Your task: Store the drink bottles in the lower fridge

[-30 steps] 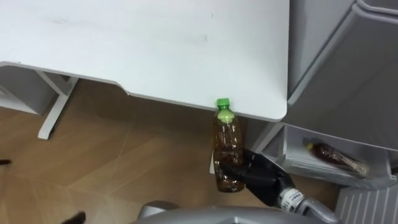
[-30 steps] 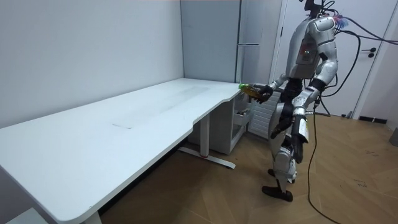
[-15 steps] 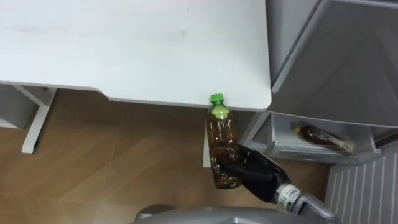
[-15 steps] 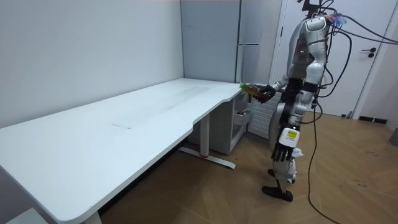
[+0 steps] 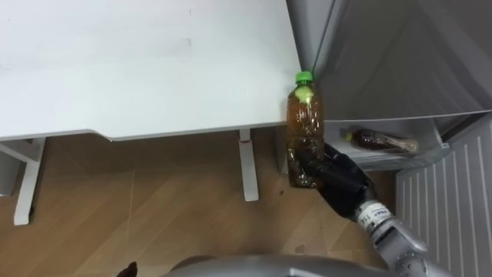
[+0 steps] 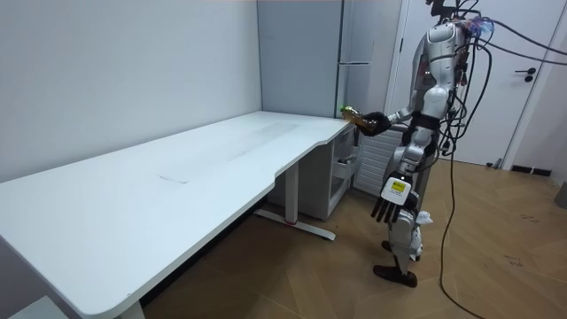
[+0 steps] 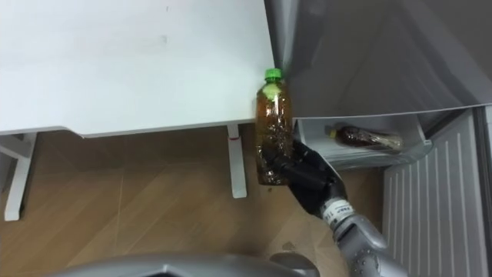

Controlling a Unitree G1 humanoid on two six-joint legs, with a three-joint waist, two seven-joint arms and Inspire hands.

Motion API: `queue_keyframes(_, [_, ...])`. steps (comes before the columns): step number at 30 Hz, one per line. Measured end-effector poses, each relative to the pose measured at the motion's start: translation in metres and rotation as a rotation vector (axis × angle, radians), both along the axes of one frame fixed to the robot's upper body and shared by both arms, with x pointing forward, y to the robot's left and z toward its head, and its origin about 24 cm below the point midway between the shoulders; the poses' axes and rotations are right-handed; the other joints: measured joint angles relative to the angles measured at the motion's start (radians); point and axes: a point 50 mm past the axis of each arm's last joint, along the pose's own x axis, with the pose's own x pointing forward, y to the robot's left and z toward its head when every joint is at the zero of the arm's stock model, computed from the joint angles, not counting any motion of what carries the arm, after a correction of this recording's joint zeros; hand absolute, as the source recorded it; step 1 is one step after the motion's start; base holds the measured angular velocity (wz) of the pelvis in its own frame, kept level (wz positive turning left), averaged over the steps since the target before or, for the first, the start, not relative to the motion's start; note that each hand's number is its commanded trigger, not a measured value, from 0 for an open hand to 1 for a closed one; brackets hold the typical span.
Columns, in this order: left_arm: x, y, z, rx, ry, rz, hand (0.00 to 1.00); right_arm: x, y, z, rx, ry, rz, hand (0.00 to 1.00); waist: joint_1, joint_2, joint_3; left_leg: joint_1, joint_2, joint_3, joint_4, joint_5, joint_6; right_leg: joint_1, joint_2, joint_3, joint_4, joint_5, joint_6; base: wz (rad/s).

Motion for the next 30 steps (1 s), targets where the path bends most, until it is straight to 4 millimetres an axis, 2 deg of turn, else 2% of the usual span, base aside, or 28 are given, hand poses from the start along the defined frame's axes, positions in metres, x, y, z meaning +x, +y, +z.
queue_keyframes(5, [0.001,0.001,0.0,0.012,-0.006,-0.017,0.0,0.001,0.002,0.001,0.006,0.0,-0.02,1.0,-0.004,-0.006,-0.0025,0.003,-0.001,0.005,-0.002,0.0,0.001,0.004,-0.002,0.001,-0.002,0.002,0.003,0.0])
queue_keyframes(9, [0.003,0.001,0.001,0.017,-0.014,-0.016,0.0,0.0,0.002,0.0,0.0,0.008,-0.028,1.0,-0.005,-0.009,-0.0014,0.016,-0.002,0.008,-0.006,0.0,0.002,0.015,-0.004,0.002,-0.005,0.003,0.005,0.0])
queue_keyframes(26, [0.009,0.003,0.002,0.037,-0.039,-0.056,0.0,-0.001,0.0,-0.001,-0.014,0.03,-0.057,1.0,0.004,-0.008,-0.0018,0.02,-0.002,0.009,-0.01,0.0,0.005,0.016,-0.004,0.0,-0.004,0.004,0.007,0.0])
queue_keyframes(30, [0.01,0.002,0.002,0.046,-0.047,-0.055,0.0,-0.001,-0.001,-0.002,-0.07,0.035,-0.048,1.0,0.0,-0.006,-0.0021,0.02,-0.003,0.003,-0.01,0.0,0.005,0.016,-0.004,-0.001,-0.005,0.004,0.007,0.0])
